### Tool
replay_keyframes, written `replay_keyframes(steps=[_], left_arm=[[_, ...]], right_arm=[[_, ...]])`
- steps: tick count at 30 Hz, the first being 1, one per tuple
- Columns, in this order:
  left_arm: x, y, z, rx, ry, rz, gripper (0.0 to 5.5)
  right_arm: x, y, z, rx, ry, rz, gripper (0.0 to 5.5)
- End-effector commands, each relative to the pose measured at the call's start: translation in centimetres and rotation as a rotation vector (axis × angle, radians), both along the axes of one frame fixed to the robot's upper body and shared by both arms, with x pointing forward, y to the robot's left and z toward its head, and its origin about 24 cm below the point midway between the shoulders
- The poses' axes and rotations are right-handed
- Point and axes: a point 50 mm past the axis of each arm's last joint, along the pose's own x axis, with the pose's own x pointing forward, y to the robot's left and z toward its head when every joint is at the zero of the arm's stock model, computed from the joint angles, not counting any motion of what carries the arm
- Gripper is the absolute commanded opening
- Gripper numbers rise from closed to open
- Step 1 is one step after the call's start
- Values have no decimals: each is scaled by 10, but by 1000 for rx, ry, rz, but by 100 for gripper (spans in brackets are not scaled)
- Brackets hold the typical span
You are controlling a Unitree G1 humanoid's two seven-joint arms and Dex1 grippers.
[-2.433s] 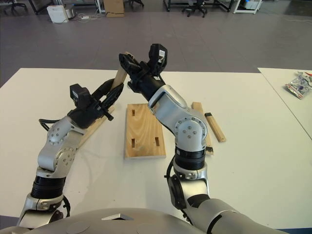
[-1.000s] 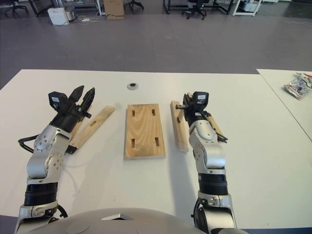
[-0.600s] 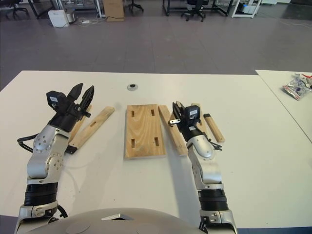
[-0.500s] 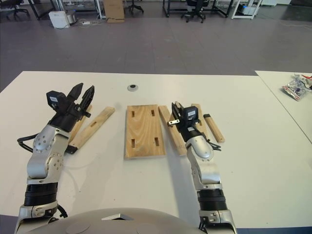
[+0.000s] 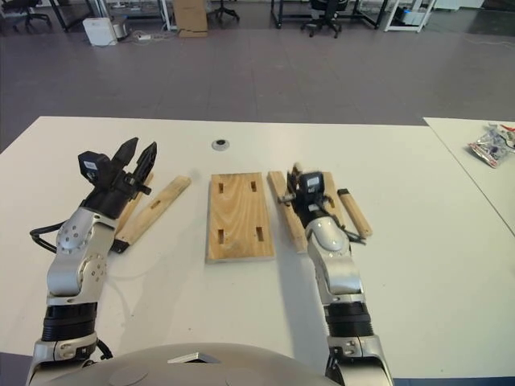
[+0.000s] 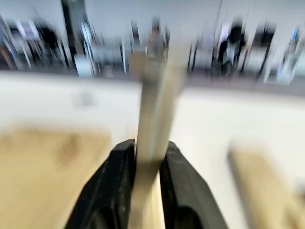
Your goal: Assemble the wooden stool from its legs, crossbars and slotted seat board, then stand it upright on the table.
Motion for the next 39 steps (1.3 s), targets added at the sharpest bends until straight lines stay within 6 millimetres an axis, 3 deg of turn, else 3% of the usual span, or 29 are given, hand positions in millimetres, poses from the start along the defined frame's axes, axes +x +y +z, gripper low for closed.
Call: replay_keyframes(steps=[1, 10, 18, 23, 31, 35, 38, 39], left_arm=[[0, -2, 1, 4, -9, 1, 221], [-8, -7, -5, -12, 7, 12, 221], [-24, -12, -9, -39, 16, 63, 221], [-27, -18, -9, -45, 6, 81, 221], [-23, -8, -7, -32, 21, 79, 221], [-19, -3, 18, -146, -28, -56, 221], [-13, -1, 35, -235, -23, -210, 221], [-11, 0, 48, -310, -20, -302, 221]], right_arm=[[-2, -6, -7, -13, 59, -28, 158], [-8, -2, 18, -11, 106, -22, 343], [-29, -9, 28, -76, 333, 25, 343], [-37, -17, 14, -131, 472, 88, 343], [-29, -26, 7, -115, 447, 85, 209], [-9, -17, 29, -12, 286, 133, 209], [15, -16, 66, 114, 80, 206, 209], [26, -17, 88, 183, -1, 266, 209]])
